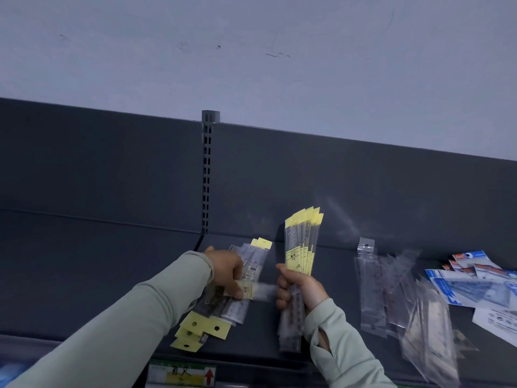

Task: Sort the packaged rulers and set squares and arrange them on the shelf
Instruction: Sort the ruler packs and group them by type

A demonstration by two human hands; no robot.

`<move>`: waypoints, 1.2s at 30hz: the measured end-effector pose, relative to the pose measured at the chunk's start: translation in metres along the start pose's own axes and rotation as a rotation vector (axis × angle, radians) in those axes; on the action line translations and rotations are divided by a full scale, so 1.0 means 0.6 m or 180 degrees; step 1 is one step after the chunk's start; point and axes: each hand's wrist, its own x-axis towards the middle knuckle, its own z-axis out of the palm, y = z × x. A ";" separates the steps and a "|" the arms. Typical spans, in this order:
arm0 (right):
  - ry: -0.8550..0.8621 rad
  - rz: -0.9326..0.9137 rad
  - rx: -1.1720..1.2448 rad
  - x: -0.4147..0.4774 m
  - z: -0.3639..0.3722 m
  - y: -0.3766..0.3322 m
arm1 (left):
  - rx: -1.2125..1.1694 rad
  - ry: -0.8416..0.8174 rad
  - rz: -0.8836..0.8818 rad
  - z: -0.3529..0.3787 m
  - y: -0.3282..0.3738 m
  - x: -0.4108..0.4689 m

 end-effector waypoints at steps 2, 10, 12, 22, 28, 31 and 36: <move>-0.0012 0.0001 -0.0035 0.001 0.000 0.002 | -0.0254 -0.0003 -0.0040 0.001 -0.007 -0.001; 0.0090 -0.0085 -0.0172 0.005 0.011 0.004 | -0.3879 0.0931 0.0049 -0.038 -0.001 -0.022; 0.0147 -0.0168 -0.0301 0.009 0.016 0.008 | -0.4521 0.0711 0.0238 -0.044 0.020 -0.025; -0.0598 -0.0136 -0.0133 -0.001 0.023 0.014 | -0.3946 0.1225 0.0219 -0.019 0.068 -0.032; -0.0552 -0.0092 -0.0005 -0.007 0.027 0.012 | -0.1415 0.1137 -0.0767 0.001 0.003 -0.023; -0.0496 0.0043 0.0050 -0.014 0.029 0.014 | -0.0938 0.0314 -0.0982 0.018 -0.017 -0.025; -0.0319 0.0110 0.0038 -0.016 0.033 0.016 | -0.1325 0.0488 -0.1014 0.022 -0.032 -0.020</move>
